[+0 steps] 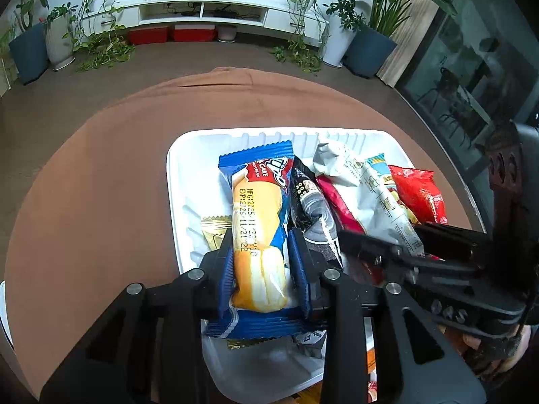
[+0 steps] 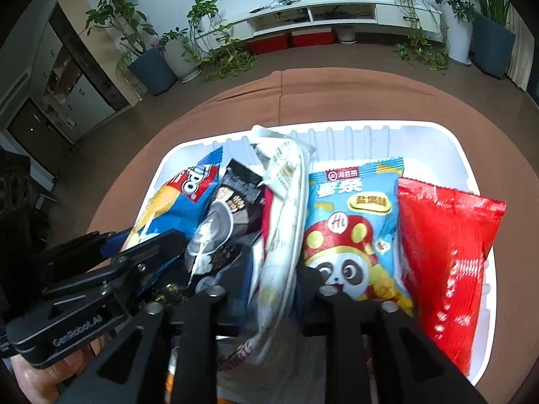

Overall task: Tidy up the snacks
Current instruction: 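Open both tools to release the snacks in the tray, then move both tools back over the remaining snacks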

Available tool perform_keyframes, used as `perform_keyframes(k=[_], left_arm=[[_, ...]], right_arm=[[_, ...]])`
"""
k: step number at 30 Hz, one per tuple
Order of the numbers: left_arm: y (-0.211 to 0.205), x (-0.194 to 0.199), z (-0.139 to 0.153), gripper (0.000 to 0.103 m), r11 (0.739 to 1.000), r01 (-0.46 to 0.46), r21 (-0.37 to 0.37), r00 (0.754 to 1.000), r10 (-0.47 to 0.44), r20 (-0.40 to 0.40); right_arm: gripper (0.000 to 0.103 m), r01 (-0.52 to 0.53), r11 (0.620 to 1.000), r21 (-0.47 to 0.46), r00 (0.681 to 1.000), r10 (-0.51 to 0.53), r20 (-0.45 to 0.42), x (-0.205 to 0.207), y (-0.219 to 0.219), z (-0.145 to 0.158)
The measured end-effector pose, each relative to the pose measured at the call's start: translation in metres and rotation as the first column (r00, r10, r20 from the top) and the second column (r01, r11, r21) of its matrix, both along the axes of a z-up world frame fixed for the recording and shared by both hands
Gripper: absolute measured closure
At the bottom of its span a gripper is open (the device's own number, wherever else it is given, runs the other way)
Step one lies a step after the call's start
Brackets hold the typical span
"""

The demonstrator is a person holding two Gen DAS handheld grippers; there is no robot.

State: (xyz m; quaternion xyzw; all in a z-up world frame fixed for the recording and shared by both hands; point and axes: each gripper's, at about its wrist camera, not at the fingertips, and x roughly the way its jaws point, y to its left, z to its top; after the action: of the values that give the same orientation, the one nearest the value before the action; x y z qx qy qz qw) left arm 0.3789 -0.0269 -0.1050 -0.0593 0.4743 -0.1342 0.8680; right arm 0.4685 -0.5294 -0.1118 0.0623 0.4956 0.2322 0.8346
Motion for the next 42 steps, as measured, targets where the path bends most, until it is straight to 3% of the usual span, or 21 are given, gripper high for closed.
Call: perform_keyframes(k=[3, 9, 11, 15, 17, 19, 23, 29, 38, 42], left_arm=[[-0.003, -0.003, 0.003, 0.067, 1.000, 0.002, -0.002, 1.000, -0.002, 0.008], [0.002, -0.012, 0.023, 0.044, 0.999, -0.017, -0.031, 0.998, 0.019, 0.057], [0.004, -0.016, 0.033, 0.036, 0.999, -0.020, -0.035, 0.997, 0.022, 0.077], [0.011, -0.028, 0.055, 0.028, 0.998, -0.017, -0.055, 0.993, 0.023, 0.113], [0.014, -0.039, 0.066, 0.013, 0.997, -0.015, -0.070, 0.990, 0.024, 0.137], [0.025, -0.055, 0.080, 0.004, 0.996, -0.010, -0.088, 0.985, 0.024, 0.168], [0.037, -0.095, 0.097, 0.000, 0.996, -0.002, -0.088, 0.974, 0.022, 0.224], [0.051, -0.172, 0.096, 0.000, 0.998, -0.014, -0.065, 0.965, 0.030, 0.262], [0.055, -0.266, 0.038, 0.000, 0.988, -0.097, -0.117, 0.983, 0.114, 0.143], [0.045, -0.285, 0.011, 0.000, 0.988, -0.124, -0.087, 0.989, 0.130, 0.065]], right_arm=[[0.051, -0.008, 1.000, -0.006, 1.000, 0.009, 0.021, -0.008, 0.001, 0.007], [0.038, 0.009, 1.000, 0.025, 0.999, -0.010, 0.038, -0.022, -0.011, 0.019], [0.038, 0.007, 0.999, 0.040, 0.999, -0.009, 0.049, -0.028, -0.013, 0.025], [0.037, -0.001, 0.998, 0.064, 0.996, -0.005, 0.088, -0.041, -0.020, 0.044], [0.036, -0.001, 0.997, 0.072, 0.993, -0.008, 0.122, -0.054, -0.028, 0.055], [0.033, 0.000, 0.996, 0.094, 0.989, -0.013, 0.147, -0.071, -0.039, 0.064], [0.022, -0.004, 0.990, 0.139, 0.983, -0.021, 0.180, -0.110, -0.064, 0.070], [0.018, 0.042, 0.975, 0.217, 0.987, -0.074, 0.140, -0.171, -0.103, 0.047], [0.017, 0.149, 0.947, 0.284, 0.983, -0.172, 0.058, -0.244, -0.127, 0.009], [0.017, 0.157, 0.947, 0.279, 0.985, -0.169, 0.019, -0.259, -0.121, -0.003]])
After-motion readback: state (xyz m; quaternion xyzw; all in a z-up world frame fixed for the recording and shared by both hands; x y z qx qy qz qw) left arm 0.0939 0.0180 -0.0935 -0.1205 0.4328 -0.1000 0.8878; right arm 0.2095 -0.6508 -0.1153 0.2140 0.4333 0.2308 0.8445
